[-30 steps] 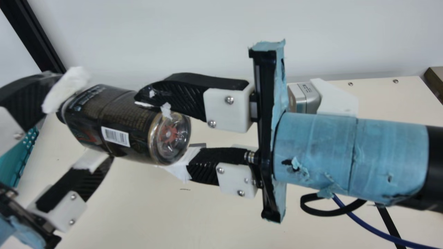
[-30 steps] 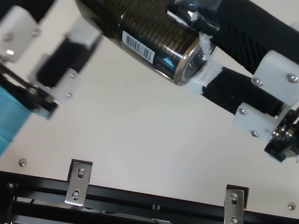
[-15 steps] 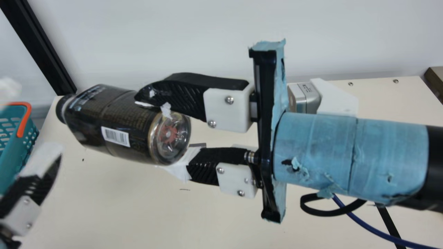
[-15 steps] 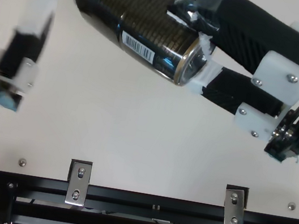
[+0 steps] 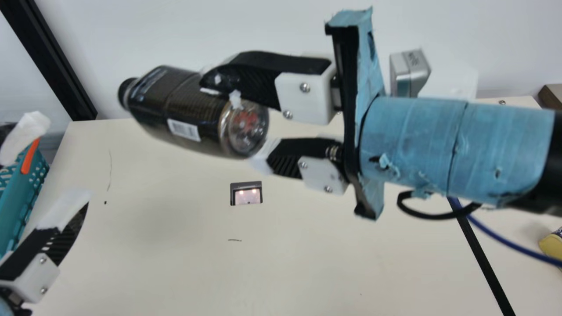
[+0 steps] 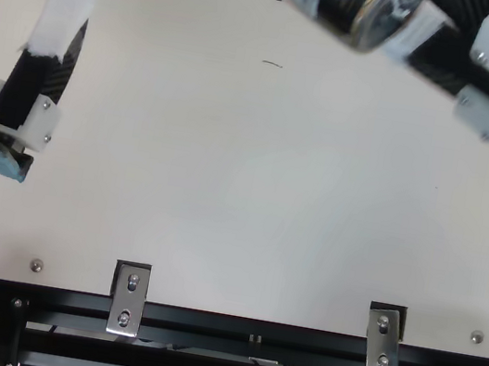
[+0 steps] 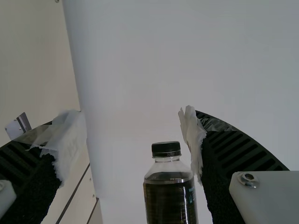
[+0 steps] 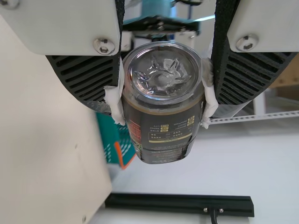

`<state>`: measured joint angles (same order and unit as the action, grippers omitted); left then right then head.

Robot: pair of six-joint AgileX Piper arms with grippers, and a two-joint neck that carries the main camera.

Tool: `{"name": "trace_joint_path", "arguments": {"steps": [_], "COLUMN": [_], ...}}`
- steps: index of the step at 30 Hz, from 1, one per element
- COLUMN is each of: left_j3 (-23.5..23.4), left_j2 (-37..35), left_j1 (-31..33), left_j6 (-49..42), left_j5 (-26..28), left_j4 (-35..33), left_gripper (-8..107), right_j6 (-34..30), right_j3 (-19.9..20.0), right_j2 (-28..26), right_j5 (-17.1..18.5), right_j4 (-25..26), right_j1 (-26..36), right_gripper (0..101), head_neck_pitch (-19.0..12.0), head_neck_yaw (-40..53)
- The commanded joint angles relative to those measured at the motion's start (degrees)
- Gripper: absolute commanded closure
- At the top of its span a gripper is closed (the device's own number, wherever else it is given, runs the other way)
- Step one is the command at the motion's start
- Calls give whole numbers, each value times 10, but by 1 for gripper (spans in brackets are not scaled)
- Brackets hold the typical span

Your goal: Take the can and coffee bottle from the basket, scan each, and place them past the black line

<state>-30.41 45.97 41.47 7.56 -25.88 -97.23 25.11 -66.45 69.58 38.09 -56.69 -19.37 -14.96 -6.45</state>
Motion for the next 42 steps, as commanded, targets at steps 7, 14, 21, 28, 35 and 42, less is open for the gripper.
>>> {"name": "trace_joint_path", "arguments": {"steps": [7,14,21,28,35,42], "left_j3": [0,0,0,0,0,0], "left_j2": [0,0,0,0,0,0], "left_j1": [0,0,0,0,0,0], "left_j6": [0,0,0,0,0,0], "left_j5": [0,0,0,0,0,0], "left_j4": [0,0,0,0,0,0], "left_gripper": [9,9,9,9,9,9], "right_j6": [-110,-141,-145,-171,-211,-238], "right_j3": [-11,11,16,22,54,98], "right_j2": [1,-8,-10,-4,18,50], "right_j5": [-71,-107,-123,-135,-212,-310], "right_j4": [222,267,317,327,375,395], "right_j1": [-29,-54,-60,-58,-81,-108], "right_gripper": [101,101,101,101,101,101], "head_neck_pitch": [-5,-5,-5,-5,-5,-5], "head_neck_yaw": [-2,-2,-2,-2,-2,-2]}}
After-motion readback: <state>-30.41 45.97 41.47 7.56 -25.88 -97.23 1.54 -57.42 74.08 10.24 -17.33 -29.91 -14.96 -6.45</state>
